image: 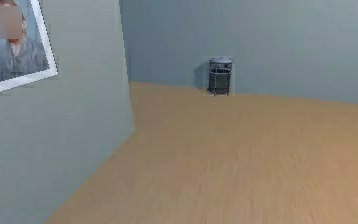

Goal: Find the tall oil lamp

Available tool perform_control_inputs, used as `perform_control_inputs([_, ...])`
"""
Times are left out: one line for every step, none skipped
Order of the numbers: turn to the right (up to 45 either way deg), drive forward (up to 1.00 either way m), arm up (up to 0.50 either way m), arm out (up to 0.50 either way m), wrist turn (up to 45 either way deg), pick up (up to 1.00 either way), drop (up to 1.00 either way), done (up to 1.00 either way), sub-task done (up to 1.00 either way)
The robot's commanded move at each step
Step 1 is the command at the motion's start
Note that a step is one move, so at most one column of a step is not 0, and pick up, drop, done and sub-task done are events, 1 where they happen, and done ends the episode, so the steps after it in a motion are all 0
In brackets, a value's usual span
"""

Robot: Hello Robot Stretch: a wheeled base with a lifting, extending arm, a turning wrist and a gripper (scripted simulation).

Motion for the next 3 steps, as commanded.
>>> perform_control_inputs([0.0,1.0,0.0,0.0,0.0,0.0,0.0,0.0,0.0])
perform_control_inputs([3.0,0.0,0.0,0.0,0.0,0.0,0.0,0.0,0.0])
perform_control_inputs([0.0,1.0,0.0,0.0,0.0,0.0,0.0,0.0,0.0])
